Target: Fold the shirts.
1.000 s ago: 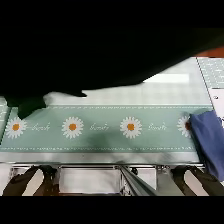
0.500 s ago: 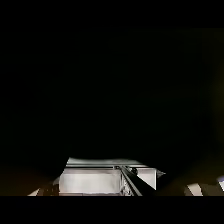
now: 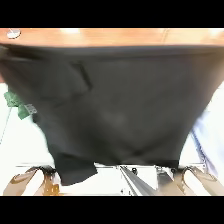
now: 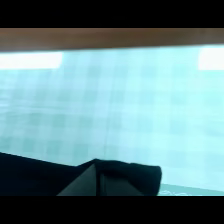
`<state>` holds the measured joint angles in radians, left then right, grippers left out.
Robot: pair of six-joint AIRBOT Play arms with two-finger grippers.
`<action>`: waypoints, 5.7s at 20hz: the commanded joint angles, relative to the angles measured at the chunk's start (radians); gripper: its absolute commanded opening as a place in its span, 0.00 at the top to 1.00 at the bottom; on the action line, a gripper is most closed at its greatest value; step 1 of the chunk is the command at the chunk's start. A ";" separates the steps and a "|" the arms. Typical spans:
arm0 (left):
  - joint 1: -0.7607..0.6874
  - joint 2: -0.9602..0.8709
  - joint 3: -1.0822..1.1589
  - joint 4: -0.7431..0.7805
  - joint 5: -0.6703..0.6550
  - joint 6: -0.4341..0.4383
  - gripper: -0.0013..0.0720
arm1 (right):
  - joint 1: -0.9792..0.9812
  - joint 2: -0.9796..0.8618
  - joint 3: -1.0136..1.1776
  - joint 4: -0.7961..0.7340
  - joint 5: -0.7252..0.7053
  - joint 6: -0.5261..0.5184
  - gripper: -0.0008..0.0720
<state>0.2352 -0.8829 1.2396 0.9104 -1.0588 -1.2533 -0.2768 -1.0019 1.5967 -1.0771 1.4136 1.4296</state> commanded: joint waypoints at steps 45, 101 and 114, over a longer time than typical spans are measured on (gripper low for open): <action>0.077 -0.353 -0.829 -0.246 -0.110 0.125 0.03 | -0.139 -0.184 -0.938 0.079 -0.183 -0.098 0.14; -0.043 -0.656 0.192 -0.058 -0.175 -0.051 0.03 | -0.063 -0.882 -0.092 0.111 -0.043 0.028 0.14; -0.478 -0.588 -0.017 -0.197 0.053 0.053 0.96 | 0.010 -0.578 -0.142 0.029 0.013 -0.048 0.96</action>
<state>-0.1326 -1.4494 1.2304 0.7605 -1.1252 -1.2320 -0.2577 -1.7428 1.5085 -0.9802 1.4204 1.4052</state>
